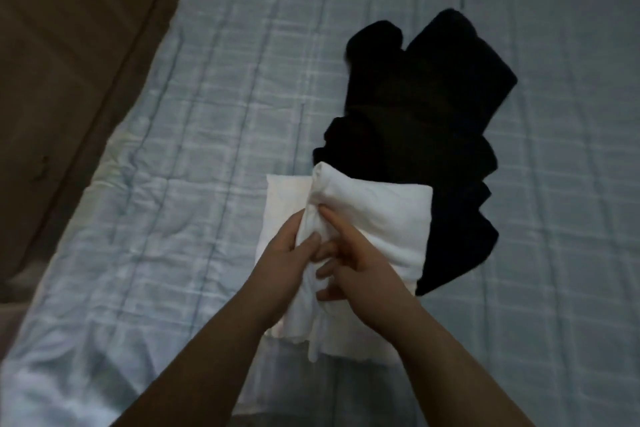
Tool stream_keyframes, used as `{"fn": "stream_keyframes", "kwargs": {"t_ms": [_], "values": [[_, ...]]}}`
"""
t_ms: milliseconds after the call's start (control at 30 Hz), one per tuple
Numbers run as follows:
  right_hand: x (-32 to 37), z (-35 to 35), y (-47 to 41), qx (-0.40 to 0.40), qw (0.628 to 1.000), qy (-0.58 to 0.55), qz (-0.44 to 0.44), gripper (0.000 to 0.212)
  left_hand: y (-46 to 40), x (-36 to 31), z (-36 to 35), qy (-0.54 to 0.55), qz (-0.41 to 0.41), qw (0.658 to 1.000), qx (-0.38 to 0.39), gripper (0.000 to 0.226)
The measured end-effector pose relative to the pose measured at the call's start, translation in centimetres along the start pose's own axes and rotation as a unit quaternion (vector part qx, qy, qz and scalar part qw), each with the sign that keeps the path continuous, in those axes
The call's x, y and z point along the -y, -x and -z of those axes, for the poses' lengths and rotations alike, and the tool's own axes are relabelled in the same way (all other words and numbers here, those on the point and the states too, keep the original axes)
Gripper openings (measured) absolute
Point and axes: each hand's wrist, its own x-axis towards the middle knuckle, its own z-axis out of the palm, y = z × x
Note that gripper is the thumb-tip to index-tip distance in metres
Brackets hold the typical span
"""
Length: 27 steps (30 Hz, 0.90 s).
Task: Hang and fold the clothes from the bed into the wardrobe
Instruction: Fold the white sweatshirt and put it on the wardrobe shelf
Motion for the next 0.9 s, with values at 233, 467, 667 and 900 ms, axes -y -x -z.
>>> {"fn": "stream_keyframes", "kwargs": {"t_ms": [233, 467, 667, 900], "values": [[-0.4, -5.1, -4.8, -0.012, 0.989, 0.138, -0.047, 0.052, -4.9, 5.7, 6.7, -0.037, 0.118, 0.990, -0.068, 0.016], [2.2, 5.7, -4.8, -0.231, 0.876, 0.393, 0.160, 0.055, -6.7, 6.1, 7.9, -0.129, 0.112, 0.980, -0.101, 0.019], [1.6, 10.4, -9.6, -0.050, 0.867, 0.490, 0.082, 0.025, -8.6, 3.2, 7.9, 0.073, 0.131, 0.988, -0.045, 0.069], [1.6, 10.0, -9.1, -0.074, 0.940, 0.302, 0.142, 0.012, -10.7, 2.2, 8.5, -0.008, 0.065, 0.985, -0.157, 0.024]]}}
